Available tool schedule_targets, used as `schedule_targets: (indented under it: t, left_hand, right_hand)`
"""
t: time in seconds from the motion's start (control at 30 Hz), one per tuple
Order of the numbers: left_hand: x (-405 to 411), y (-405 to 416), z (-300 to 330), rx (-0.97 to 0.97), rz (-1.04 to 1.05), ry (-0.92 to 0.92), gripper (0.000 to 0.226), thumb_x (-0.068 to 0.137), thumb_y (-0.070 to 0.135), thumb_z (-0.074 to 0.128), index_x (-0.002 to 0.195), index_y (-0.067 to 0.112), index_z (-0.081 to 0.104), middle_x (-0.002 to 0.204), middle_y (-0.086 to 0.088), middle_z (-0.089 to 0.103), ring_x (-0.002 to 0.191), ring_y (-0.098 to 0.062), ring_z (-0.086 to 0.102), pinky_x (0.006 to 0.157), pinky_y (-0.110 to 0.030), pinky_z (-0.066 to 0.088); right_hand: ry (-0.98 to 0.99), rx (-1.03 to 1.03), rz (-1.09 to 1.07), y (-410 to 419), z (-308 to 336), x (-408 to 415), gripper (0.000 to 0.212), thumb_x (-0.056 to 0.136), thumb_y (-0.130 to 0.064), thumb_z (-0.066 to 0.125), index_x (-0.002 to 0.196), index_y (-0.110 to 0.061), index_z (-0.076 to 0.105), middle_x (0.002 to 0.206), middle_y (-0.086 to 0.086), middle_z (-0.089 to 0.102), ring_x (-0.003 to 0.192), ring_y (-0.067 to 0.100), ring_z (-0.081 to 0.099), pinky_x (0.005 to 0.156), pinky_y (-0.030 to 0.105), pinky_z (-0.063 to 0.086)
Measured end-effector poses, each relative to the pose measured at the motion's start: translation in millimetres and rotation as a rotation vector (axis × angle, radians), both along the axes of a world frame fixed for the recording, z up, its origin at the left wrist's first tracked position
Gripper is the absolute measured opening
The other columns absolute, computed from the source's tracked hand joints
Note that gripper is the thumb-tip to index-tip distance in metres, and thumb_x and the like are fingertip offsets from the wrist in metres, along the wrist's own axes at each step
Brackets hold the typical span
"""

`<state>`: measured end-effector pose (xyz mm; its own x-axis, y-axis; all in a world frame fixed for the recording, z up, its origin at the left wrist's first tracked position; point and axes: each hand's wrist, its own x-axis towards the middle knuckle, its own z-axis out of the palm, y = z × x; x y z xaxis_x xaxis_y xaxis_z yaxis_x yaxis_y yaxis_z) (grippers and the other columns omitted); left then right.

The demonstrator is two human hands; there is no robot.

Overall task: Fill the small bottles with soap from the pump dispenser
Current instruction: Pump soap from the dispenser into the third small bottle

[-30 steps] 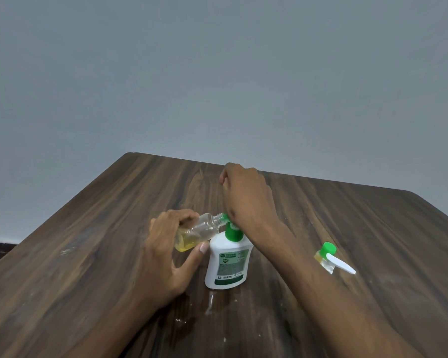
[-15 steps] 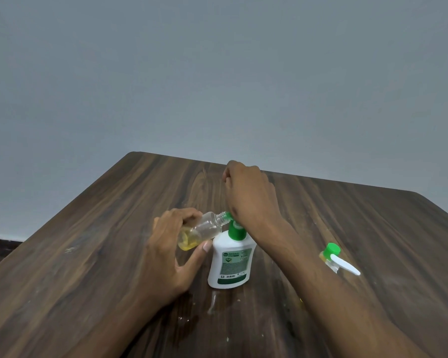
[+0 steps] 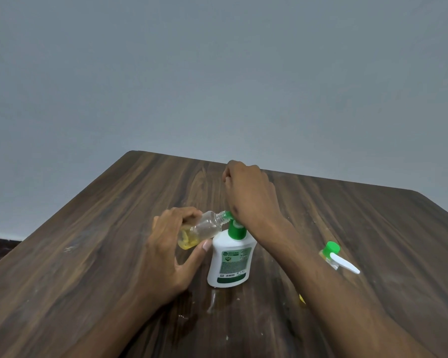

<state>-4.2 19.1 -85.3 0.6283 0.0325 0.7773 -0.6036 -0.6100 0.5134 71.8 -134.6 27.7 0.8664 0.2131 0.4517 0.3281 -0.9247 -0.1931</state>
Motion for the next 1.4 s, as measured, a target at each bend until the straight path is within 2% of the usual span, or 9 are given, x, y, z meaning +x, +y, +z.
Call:
schedule_targets:
  t: [0.2, 0.37, 0.5, 0.67, 0.8, 0.97, 1.13, 1.27, 1.4]
  left_hand:
    - [-1.4, 0.7, 0.9, 0.004, 0.004, 0.014, 0.039, 0.09, 0.042, 0.065, 0.121, 0.019, 0.062, 0.114, 0.018, 0.061, 0.108, 0.0, 0.057, 0.084, -0.032, 0.046]
    - [-1.5, 0.6, 2.4, 0.017, 0.007, 0.024, 0.039, 0.09, 0.043, 0.065, 0.121, 0.019, 0.062, 0.113, 0.018, 0.061, 0.108, 0.0, 0.056, 0.084, -0.029, 0.045]
    - [-1.0, 0.0, 2.7, 0.004, 0.007, 0.017, 0.039, 0.09, 0.043, 0.065, 0.12, 0.018, 0.062, 0.115, 0.021, 0.061, 0.109, 0.003, 0.056, 0.086, -0.031, 0.045]
    - [-0.6, -0.6, 2.7, 0.021, 0.001, 0.025, 0.04, 0.09, 0.043, 0.065, 0.12, 0.016, 0.063, 0.113, 0.014, 0.063, 0.109, 0.004, 0.055, 0.085, -0.032, 0.045]
    - [-1.3, -2.3, 2.9, 0.014, -0.002, 0.018, 0.041, 0.09, 0.044, 0.065, 0.121, 0.018, 0.062, 0.114, 0.015, 0.063, 0.11, 0.004, 0.056, 0.085, -0.035, 0.045]
    - [-0.7, -0.3, 1.6, 0.027, -0.005, 0.023, 0.04, 0.09, 0.043, 0.065, 0.121, 0.019, 0.062, 0.114, 0.015, 0.063, 0.11, 0.004, 0.055, 0.085, -0.035, 0.046]
    - [-1.1, -1.2, 1.6, 0.025, -0.004, 0.031, 0.042, 0.089, 0.045, 0.065, 0.123, 0.02, 0.061, 0.114, 0.015, 0.063, 0.11, 0.003, 0.056, 0.083, -0.038, 0.049]
    - [-1.7, -0.6, 1.4, 0.016, -0.004, 0.027, 0.041, 0.089, 0.045, 0.065, 0.122, 0.019, 0.062, 0.113, 0.015, 0.064, 0.109, 0.001, 0.056, 0.083, -0.035, 0.047]
    - [-0.5, -1.8, 1.1, 0.021, -0.008, 0.028, 0.04, 0.089, 0.044, 0.066, 0.121, 0.02, 0.062, 0.113, 0.015, 0.064, 0.107, -0.002, 0.057, 0.084, -0.034, 0.045]
  right_hand:
    - [0.016, 0.014, -0.001, 1.7, -2.7, 0.6, 0.016, 0.093, -0.001, 0.056, 0.097, -0.016, 0.06, 0.091, 0.002, 0.064, 0.079, 0.024, 0.061, 0.068, 0.041, 0.056]
    - [0.023, 0.025, -0.018, 0.3, -1.7, 1.6, 0.017, 0.093, -0.001, 0.053, 0.099, -0.016, 0.06, 0.092, 0.003, 0.064, 0.079, 0.025, 0.061, 0.061, 0.036, 0.047]
    - [0.007, -0.011, 0.004, 2.9, 3.1, -0.4, 0.015, 0.094, -0.001, 0.052, 0.098, -0.014, 0.058, 0.089, 0.003, 0.062, 0.076, 0.026, 0.058, 0.052, 0.033, 0.032]
    - [0.028, 0.011, -0.012, 1.3, -2.8, -1.1, 0.015, 0.093, -0.001, 0.053, 0.094, -0.015, 0.06, 0.089, 0.003, 0.064, 0.076, 0.025, 0.062, 0.063, 0.039, 0.054]
    - [0.012, -0.013, 0.008, -0.9, 2.0, -1.1, 0.011, 0.094, -0.004, 0.056, 0.098, -0.014, 0.059, 0.09, 0.003, 0.062, 0.079, 0.027, 0.06, 0.062, 0.036, 0.046]
    - [0.026, 0.005, -0.018, 1.4, -4.9, -0.8, 0.013, 0.096, -0.005, 0.053, 0.097, -0.015, 0.06, 0.091, 0.004, 0.065, 0.078, 0.026, 0.063, 0.069, 0.042, 0.057]
    - [-0.012, -0.007, -0.005, -0.9, -1.3, 0.2, 0.012, 0.094, -0.004, 0.055, 0.099, -0.015, 0.059, 0.091, 0.004, 0.063, 0.079, 0.027, 0.061, 0.066, 0.041, 0.054]
    - [0.017, -0.015, -0.015, 0.4, -4.2, -1.2, 0.011, 0.095, -0.005, 0.056, 0.095, -0.015, 0.058, 0.089, 0.004, 0.064, 0.076, 0.025, 0.061, 0.066, 0.04, 0.055]
    - [-0.001, -0.025, -0.005, -1.4, -1.2, 0.3, 0.016, 0.091, -0.001, 0.059, 0.1, -0.015, 0.059, 0.092, 0.004, 0.063, 0.081, 0.027, 0.06, 0.062, 0.037, 0.048]
